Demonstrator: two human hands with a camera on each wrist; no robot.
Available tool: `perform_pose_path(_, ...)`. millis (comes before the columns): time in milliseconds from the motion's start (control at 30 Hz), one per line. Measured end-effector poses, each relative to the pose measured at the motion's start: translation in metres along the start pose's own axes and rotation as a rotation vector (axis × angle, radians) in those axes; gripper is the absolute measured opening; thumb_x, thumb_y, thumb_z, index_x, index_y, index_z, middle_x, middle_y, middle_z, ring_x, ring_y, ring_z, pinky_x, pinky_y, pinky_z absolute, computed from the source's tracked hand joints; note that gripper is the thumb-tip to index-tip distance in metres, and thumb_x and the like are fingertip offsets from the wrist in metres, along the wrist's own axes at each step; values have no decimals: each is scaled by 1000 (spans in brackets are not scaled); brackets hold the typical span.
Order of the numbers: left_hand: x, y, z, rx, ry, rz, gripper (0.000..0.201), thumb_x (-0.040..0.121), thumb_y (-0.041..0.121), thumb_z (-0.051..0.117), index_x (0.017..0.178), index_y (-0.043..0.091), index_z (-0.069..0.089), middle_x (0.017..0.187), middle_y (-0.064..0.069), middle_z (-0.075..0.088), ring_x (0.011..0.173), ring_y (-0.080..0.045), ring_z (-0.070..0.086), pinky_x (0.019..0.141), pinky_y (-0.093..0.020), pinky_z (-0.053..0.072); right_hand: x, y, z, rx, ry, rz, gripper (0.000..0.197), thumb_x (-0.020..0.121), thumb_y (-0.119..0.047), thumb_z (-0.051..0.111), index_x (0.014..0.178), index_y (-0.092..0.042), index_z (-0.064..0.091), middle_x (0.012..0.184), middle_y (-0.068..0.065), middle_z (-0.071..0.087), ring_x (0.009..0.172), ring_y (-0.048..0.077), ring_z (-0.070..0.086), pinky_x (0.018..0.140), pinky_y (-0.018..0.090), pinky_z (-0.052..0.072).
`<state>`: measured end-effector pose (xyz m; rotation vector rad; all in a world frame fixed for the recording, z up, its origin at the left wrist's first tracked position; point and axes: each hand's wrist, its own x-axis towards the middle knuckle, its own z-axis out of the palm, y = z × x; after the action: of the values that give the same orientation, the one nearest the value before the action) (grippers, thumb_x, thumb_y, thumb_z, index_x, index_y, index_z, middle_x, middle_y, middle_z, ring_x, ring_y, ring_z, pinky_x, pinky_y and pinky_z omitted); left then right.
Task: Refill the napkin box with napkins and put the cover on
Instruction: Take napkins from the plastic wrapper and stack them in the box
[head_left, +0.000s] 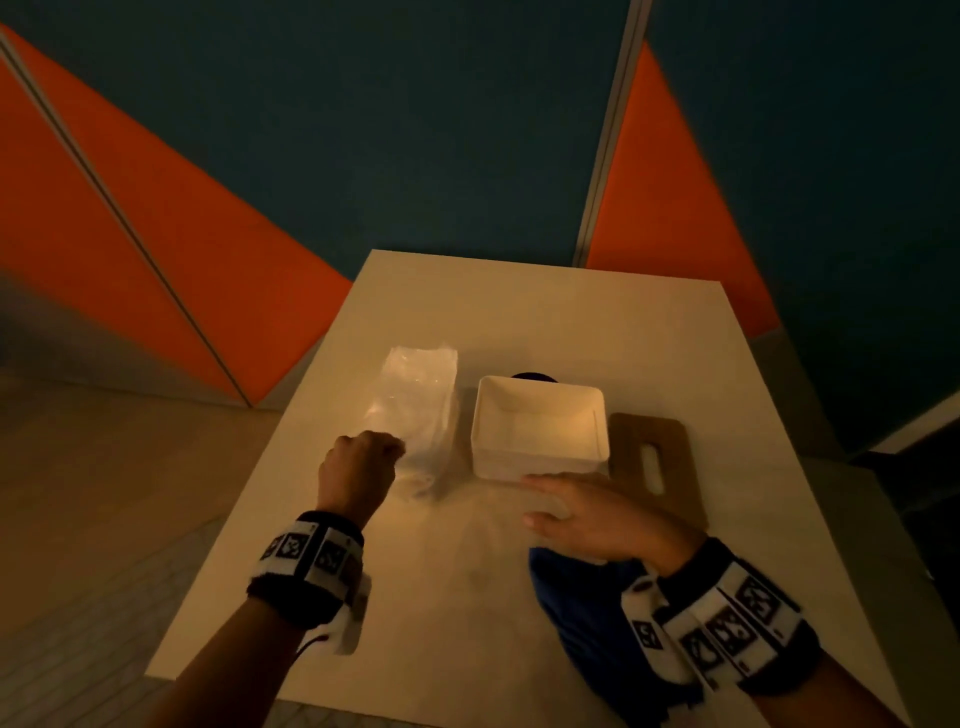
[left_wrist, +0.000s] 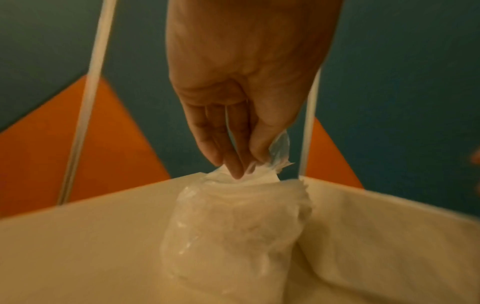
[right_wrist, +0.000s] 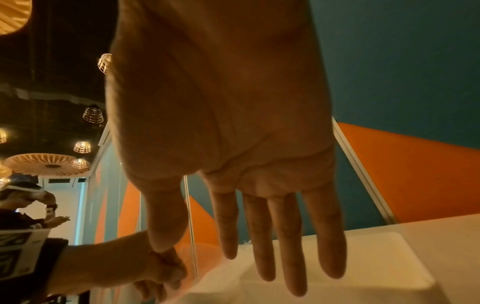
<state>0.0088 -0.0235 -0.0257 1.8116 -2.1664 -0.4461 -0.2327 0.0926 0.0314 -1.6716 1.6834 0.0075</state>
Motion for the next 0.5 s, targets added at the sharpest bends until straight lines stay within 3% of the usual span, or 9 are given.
perform_pose_path(67,3,-10,-8,-250,91,-42,15,87,21,60,94,17,73,89,-9,75,77,-27,70,74,-36,56,6,-8,-9,26,-15,-12,55,92,-49,48,142,-28,37,150,-1,38,137,20,36,113,37,32)
perform_pose_path(133,4,-22,-16,-549,144,-175,13,88,17,60,93,12,70,87,-10,74,71,-22,70,71,-34,57,14,-17,-22,36,-10,-22,47,92,-45,50,135,-25,48,142,1,49,128,20,47,106,36,40)
perform_pose_path(233,0,-39,-23,-980,167,-419,15,91,13,54,101,5,62,92,-15,67,76,-23,67,69,-34,57,34,-32,-45,-31,49,-66,31,93,-37,51,118,-21,62,125,2,62,110,19,58,95,35,47)
perform_pose_path(333,0,-57,-18,-1316,163,-615,17,92,7,50,107,-1,54,92,-15,61,78,-24,64,69,-30,53,67,-51,-68,-111,109,-107,24,93,-32,51,107,-20,65,116,2,65,99,19,60,92,37,49)
perform_pose_path(433,1,-68,-11,-1549,182,-780,14,93,3,46,104,-4,50,86,-18,57,73,-26,63,61,-31,56,107,-69,-84,-174,147,-138,25,92,-30,50,111,-24,64,120,2,63,107,21,58,96,38,47)
perform_pose_path(500,2,-70,-4,-1597,178,-877,16,94,0,42,85,-8,52,81,-21,56,59,-26,67,49,-26,58,137,-77,-88,-236,151,-137,27,92,-29,48,115,-26,63,126,4,59,112,23,56,98,38,46)
